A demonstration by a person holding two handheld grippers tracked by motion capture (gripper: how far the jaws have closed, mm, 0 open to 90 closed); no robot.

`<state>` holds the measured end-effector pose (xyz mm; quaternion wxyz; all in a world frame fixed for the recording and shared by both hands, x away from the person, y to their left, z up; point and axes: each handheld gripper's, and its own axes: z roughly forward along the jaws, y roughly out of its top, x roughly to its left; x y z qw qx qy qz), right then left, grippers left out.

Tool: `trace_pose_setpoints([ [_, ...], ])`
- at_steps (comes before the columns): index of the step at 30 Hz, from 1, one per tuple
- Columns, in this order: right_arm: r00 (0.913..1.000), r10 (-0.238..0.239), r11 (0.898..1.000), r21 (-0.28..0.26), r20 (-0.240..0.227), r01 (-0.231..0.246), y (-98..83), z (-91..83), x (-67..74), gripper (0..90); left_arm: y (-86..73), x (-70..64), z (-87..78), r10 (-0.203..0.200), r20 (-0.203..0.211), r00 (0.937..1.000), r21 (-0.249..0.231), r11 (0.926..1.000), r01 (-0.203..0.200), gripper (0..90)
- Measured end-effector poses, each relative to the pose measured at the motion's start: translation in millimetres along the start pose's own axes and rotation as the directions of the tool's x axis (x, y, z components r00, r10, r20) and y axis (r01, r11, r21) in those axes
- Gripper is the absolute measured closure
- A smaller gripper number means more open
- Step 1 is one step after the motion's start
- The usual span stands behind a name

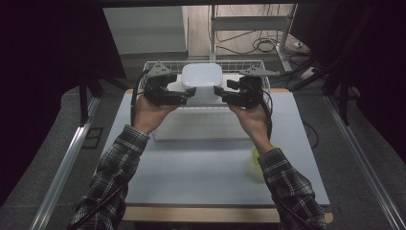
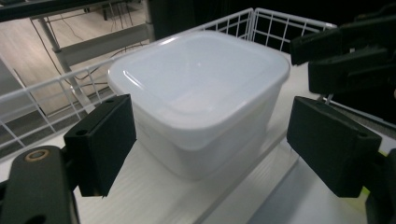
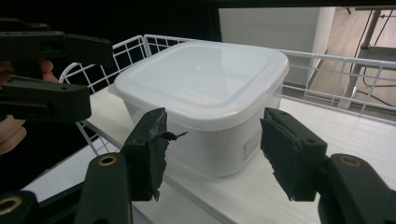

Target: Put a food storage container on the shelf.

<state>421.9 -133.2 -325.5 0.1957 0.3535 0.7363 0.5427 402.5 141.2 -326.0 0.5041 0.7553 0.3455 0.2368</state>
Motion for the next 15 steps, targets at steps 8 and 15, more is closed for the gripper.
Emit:
trace_pose_setpoints([
  [8, 0.9991, -0.043, 0.999, -0.006, -0.002, 0.043, -9.2, -10.0, 4.3, 38.0, -20.6, -2.9, -6.7, -0.025, 0.035, 0.9991, -0.003, 0.9997, 0.025, 12.4],
  [15, 0.9978, -0.061, 0.998, 0.008, -0.028, 0.061, -27.4, -19.9, 8.3, 31.1, -42.5, -17.9, -18.7, -0.021, 0.106, 0.9941, 0.021, 0.9996, 0.019, 9.3],
])
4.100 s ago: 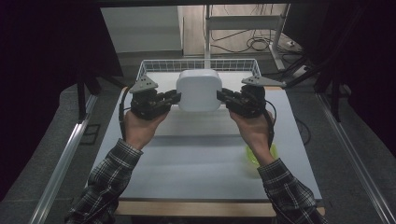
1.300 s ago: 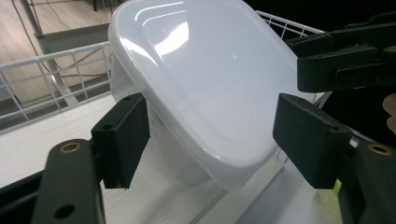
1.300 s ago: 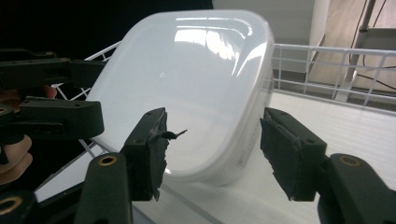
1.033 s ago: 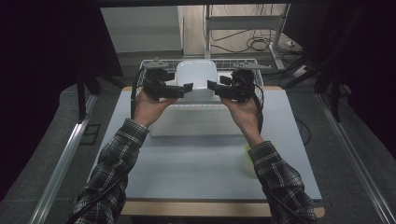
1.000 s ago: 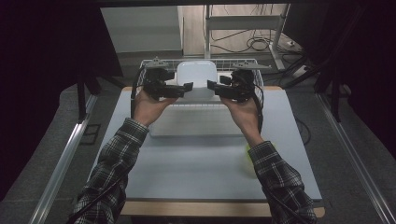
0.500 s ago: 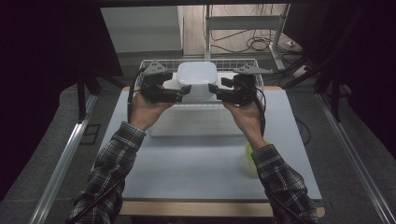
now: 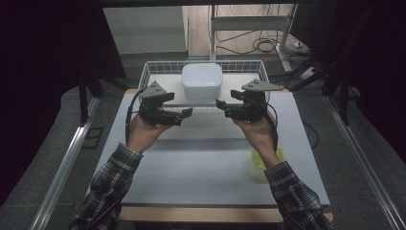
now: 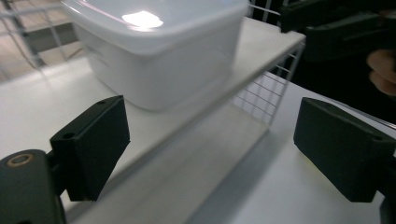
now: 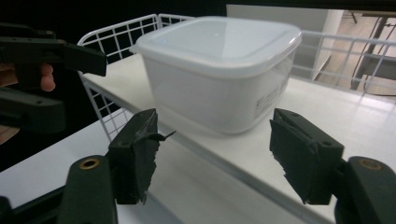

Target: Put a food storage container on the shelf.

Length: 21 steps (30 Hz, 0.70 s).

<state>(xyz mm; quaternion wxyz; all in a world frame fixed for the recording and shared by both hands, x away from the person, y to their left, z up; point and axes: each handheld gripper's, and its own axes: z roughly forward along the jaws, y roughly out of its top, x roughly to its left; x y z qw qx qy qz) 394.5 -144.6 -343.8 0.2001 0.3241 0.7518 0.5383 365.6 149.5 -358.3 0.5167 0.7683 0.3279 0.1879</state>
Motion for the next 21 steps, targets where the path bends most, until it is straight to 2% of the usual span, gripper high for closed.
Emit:
trace_pose_setpoints([
  [4, 0.9999, -0.008, 1.0, 0.015, -0.012, 0.008, -9.6, -3.5, 2.5, 25.0, -11.3, -11.4, -5.1, 0.022, 0.023, 0.9995, 0.009, 0.9997, -0.022, 7.3],
  [7, 0.9997, -0.011, 0.999, 0.031, -0.023, 0.011, -16.7, -6.3, 6.1, 19.7, -20.6, -18.0, -9.8, 0.022, 0.03, 0.9993, 0.007, 0.9997, -0.022, 5.3],
  [14, 0.9984, -0.01, 0.998, 0.066, -0.055, 0.013, -36.3, -12.5, 15.5, 8.4, -40.0, -26.6, -17.1, -0.012, 0.031, 0.9994, 0.033, 0.9994, 0.011, 0.4],
  [21, 0.9972, -0.04, 0.996, 0.075, -0.063, 0.045, -56.2, -21.3, 22.0, 3.6, -59.3, -34.9, -21.2, 0.003, 0.01, 0.9999, 0.056, 0.9984, -0.004, 0.8],
])
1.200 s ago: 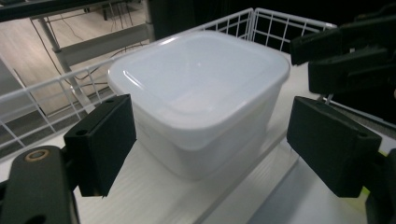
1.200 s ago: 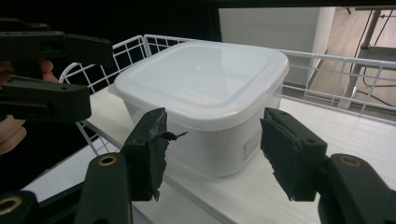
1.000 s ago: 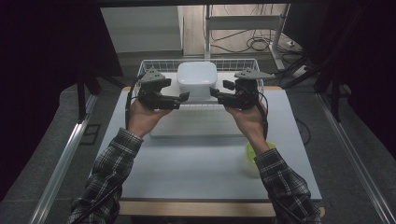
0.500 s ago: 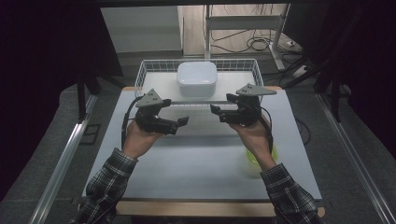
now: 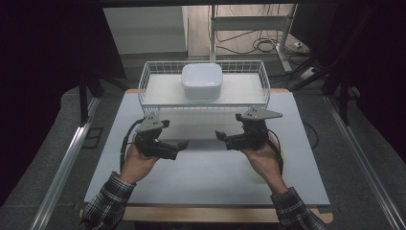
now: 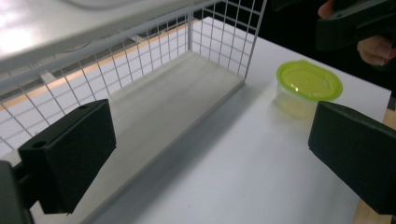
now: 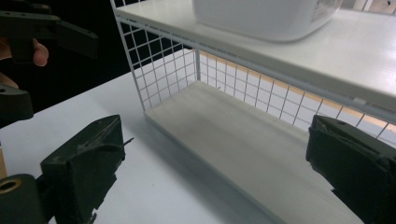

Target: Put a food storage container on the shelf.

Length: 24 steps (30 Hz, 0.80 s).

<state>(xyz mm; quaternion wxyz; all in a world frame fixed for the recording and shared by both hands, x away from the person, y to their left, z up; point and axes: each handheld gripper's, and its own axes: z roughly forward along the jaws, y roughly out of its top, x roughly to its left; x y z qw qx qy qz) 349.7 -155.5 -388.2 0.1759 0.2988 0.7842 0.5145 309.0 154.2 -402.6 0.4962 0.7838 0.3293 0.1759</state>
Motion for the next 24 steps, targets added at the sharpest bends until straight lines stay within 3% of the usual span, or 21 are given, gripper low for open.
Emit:
trace_pose_setpoints([
  [5, 0.9999, 0.01, 1.0, 0.022, -0.002, -0.01, -15.0, -2.8, 0.8, 3.3, -25.7, -4.0, 2.1, 0.05, -0.034, 0.9982, 0.023, 0.9985, -0.05, 3.0],
  [8, 0.9999, 0.011, 0.999, 0.031, 0.005, -0.011, -22.6, -3.9, -0.3, 3.3, -35.3, -1.8, 4.0, 0.057, -0.02, 0.9982, 0.031, 0.9979, -0.056, 4.1],
  [14, 0.9995, 0.03, 0.998, 0.048, -0.003, -0.03, -36.3, -6.0, 0.6, 3.4, -48.8, 1.0, 3.1, 0.042, -0.007, 0.9991, 0.023, 0.9988, -0.042, 5.1],
  [17, 0.9994, 0.029, 0.998, 0.06, -0.016, -0.028, -48.1, -8.4, 3.7, 4.2, -57.0, 1.2, 1.9, 0.042, -0.019, 0.9989, 0.025, 0.9988, -0.042, 5.4],
  [22, 0.9996, 0.026, 0.997, 0.077, -0.008, -0.025, -60.5, -8.9, 8.3, 4.8, -70.5, -4.1, -3.5, 0.008, -0.016, 0.9998, 0.017, 0.9998, -0.007, 5.5],
  [24, 0.9991, 0.041, 0.995, 0.087, -0.012, -0.04, -70.0, -9.3, 9.9, 4.8, -78.1, -10.8, -6.1, 0.031, -0.026, 0.9992, 0.025, 0.9992, -0.03, 5.1],
])
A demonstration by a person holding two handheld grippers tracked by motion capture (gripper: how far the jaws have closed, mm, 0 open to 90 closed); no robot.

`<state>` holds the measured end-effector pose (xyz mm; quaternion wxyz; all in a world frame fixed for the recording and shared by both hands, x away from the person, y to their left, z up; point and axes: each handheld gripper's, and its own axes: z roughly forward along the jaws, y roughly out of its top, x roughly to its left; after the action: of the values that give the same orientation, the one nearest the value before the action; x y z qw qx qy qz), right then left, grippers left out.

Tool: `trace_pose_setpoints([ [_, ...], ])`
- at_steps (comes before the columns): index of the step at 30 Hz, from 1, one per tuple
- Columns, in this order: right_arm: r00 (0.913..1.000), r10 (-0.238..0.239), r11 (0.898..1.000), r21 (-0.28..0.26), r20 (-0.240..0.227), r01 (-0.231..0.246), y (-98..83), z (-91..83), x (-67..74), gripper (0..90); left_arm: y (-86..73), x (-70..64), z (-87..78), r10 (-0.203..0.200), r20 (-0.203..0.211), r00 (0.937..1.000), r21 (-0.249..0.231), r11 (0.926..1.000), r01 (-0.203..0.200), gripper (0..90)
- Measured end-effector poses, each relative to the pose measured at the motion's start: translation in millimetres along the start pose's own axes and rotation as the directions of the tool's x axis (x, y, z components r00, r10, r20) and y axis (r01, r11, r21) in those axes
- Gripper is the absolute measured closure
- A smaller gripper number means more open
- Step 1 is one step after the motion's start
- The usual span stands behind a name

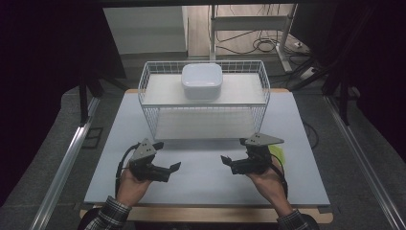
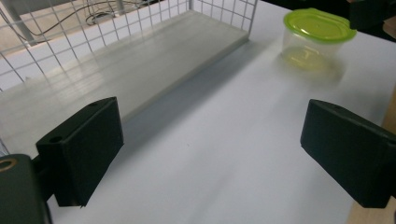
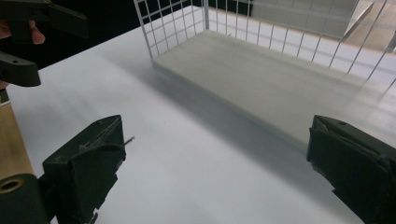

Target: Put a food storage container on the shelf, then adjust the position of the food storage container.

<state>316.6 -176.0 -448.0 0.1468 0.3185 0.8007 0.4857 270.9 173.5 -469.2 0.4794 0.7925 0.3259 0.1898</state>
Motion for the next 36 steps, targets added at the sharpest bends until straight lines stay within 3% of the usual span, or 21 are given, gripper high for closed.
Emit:
trace_pose_setpoints([
  [3, 0.9999, -0.003, 1.0, 0.007, 0.011, 0.003, -7.1, -1.4, 1.9, 4.8, -6.8, -4.3, -2.5, 0.029, -0.04, 0.9988, 0.02, 0.9994, -0.029, 4.9],
  [7, 0.9998, -0.007, 1.0, 0.001, 0.017, 0.007, -13.5, -5.1, 6.4, 5.3, -19.0, -0.7, -4.8, -0.024, -0.03, 0.9993, 0.037, 0.999, 0.026, 5.4],
  [11, 1.0, 0.0, 1.0, 0.003, 0.002, 0.0, -23.2, -5.7, 12.6, 5.5, -25.9, 1.0, -8.1, -0.053, -0.01, 0.9985, 0.035, 0.9979, 0.053, 4.7],
  [29, 0.9995, 0.001, 0.997, 0.072, 0.033, -0.004, -35.9, 1.3, 10.3, 0.7, -29.9, -1.4, -5.0, -0.026, -0.028, 0.9993, 0.053, 0.9982, 0.028, 4.4],
  [31, 0.9972, -0.015, 0.997, 0.081, 0.073, 0.009, -35.5, -1.2, 8.5, 6.5, -29.8, -2.7, -4.3, -0.021, -0.027, 0.9994, 0.053, 0.9984, 0.022, 4.5],
  [33, 0.9966, -0.001, 0.998, 0.069, 0.082, -0.005, -33.3, -6.9, 4.8, 16.2, -29.9, -3.3, -4.0, -0.018, -0.025, 0.9995, 0.054, 0.9984, 0.019, 4.5],
  [34, 0.9966, -0.001, 0.998, 0.069, 0.082, -0.005, -33.3, -6.9, 4.8, 16.2, -29.9, -3.3, -4.0, -0.018, -0.025, 0.9995, 0.054, 0.9984, 0.019, 4.4],
  [35, 0.995, 0.01, 0.998, 0.058, 0.099, -0.016, -30.7, -15.3, -0.1, 29.6, -30.0, -3.5, -3.9, -0.015, -0.026, 0.9995, 0.053, 0.9984, 0.016, 4.4],
  [36, 0.995, 0.01, 0.998, 0.058, 0.099, -0.016, -30.7, -15.3, -0.1, 29.6, -30.1, -3.6, -3.9, -0.014, -0.028, 0.9995, 0.052, 0.9985, 0.016, 4.4],
])
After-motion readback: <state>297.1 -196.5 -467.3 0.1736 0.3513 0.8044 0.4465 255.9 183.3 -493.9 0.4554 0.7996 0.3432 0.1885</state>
